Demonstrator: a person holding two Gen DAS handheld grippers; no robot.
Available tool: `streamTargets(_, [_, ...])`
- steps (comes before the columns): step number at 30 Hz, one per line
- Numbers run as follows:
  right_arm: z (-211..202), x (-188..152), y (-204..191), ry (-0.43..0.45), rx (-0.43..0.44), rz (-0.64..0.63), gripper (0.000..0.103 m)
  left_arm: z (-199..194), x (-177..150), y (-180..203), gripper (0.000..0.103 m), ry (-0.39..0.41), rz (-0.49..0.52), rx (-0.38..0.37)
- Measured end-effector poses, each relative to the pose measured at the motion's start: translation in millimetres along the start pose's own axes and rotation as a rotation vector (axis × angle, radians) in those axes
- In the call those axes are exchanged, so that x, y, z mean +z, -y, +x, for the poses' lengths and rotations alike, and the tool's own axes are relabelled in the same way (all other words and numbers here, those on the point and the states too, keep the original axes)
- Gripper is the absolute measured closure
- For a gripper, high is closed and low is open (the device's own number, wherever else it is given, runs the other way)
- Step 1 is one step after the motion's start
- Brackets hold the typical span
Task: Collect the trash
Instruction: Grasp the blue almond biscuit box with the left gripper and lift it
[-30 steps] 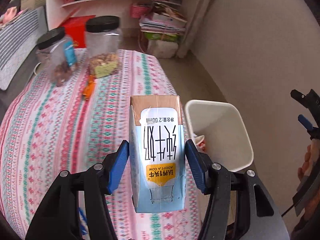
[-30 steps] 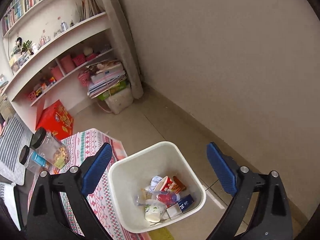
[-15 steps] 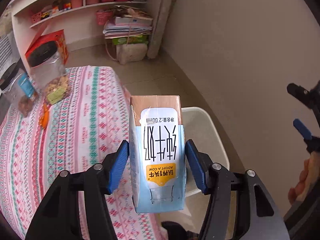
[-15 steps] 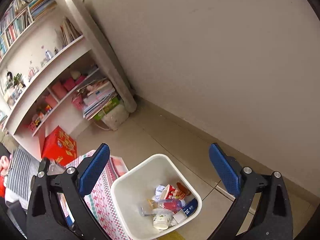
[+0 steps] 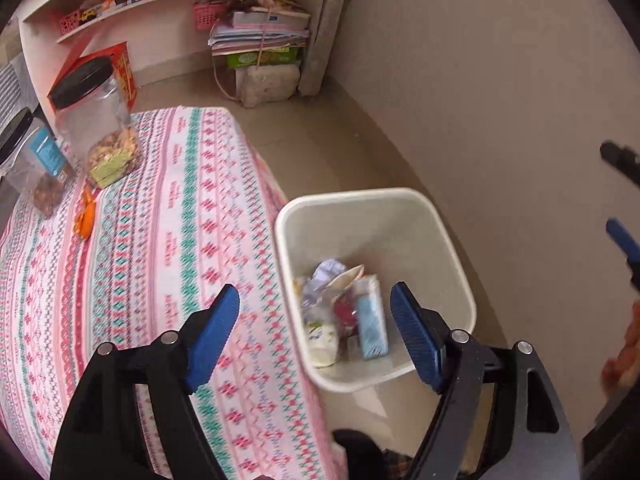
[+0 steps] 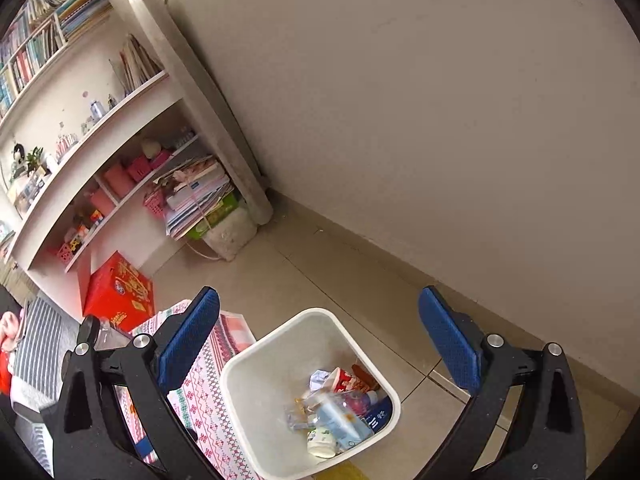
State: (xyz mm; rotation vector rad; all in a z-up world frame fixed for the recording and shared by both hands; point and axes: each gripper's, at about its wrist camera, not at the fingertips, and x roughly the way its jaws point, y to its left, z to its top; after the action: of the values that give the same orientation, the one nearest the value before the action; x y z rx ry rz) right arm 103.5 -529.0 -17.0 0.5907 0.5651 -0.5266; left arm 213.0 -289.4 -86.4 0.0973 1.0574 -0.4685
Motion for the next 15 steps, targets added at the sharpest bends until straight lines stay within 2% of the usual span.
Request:
streamTargets(8, [8, -27, -44, -0.077, 0.029, -0.161, 0.007, -10, -50, -46, 0.027, -0.067, 0.032, 0.079])
streamTargets(15, [15, -60, -101, -0.155, 0.071, -0.317, 0.007, -23, -93, -102, 0.027, -0.138, 0.054, 0.141])
